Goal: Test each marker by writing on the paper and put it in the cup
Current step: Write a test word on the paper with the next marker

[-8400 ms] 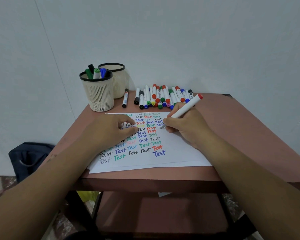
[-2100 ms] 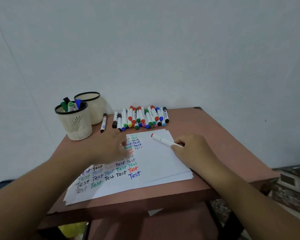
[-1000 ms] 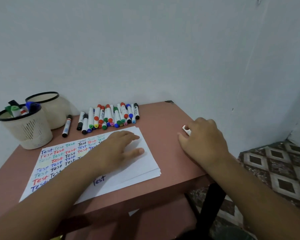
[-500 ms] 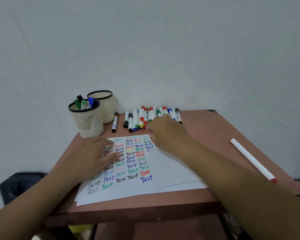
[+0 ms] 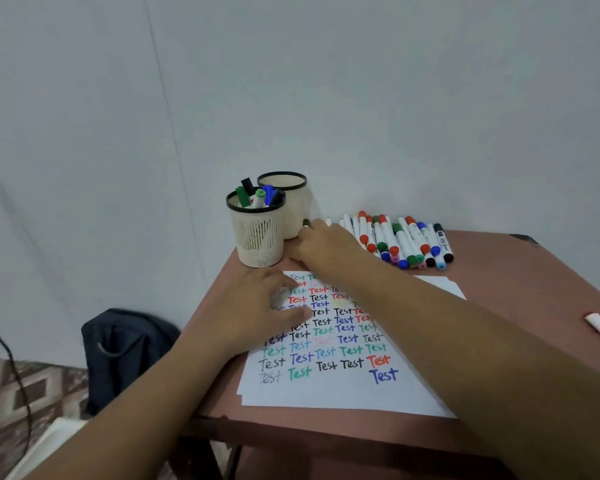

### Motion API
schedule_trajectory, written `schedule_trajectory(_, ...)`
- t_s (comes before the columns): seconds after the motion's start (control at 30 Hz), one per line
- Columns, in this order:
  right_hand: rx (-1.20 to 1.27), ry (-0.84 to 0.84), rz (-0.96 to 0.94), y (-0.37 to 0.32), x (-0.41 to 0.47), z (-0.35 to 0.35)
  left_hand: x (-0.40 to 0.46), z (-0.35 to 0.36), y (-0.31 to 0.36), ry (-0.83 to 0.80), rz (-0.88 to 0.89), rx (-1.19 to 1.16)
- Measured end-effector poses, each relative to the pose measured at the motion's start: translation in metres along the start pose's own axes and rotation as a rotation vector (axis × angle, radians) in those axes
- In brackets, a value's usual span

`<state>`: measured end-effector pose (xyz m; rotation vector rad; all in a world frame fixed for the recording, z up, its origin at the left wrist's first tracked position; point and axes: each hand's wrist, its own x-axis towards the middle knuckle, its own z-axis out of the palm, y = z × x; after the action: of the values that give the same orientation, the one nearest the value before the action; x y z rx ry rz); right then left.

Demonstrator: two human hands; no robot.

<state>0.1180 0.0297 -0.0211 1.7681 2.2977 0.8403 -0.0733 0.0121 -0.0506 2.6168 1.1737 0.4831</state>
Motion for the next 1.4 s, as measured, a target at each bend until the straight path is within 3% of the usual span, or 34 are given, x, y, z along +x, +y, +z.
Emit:
schedule_trajectory(0.2,0.074,0.248,-0.12,0.004,-0.01,0.006,-0.001,-0.002,0.001,0.022,-0.037,-0.008)
schedule_trajectory(0.43,1.019,0.486,0.437,0.012,-0.067,-0.047,-0.014,0.0,0.01,0.248,0.027,-0.085)
schedule_trajectory(0.57,1.528,0.417,0.556,0.001,-0.097,-0.066,-0.017,-0.002,0.011,0.258,0.07,-0.159)
schedule_trajectory(0.73,1.863,0.422,0.599,-0.018,-0.107,-0.074,-0.017,0.0,0.007,0.265,0.136,-0.166)
schedule_trajectory(0.9,2.387,0.289,0.676,-0.029,-0.101,-0.079,-0.017,0.004,0.001,0.306,0.127,-0.121)
schedule_trajectory(1.23,2.271,0.342,0.837,-0.044,-0.101,-0.061,-0.022,0.001,0.007,0.339,0.118,-0.085)
schedule_trajectory(1.4,2.177,0.379,0.809,-0.042,-0.098,-0.067,-0.02,-0.003,0.003,0.287,0.056,-0.273)
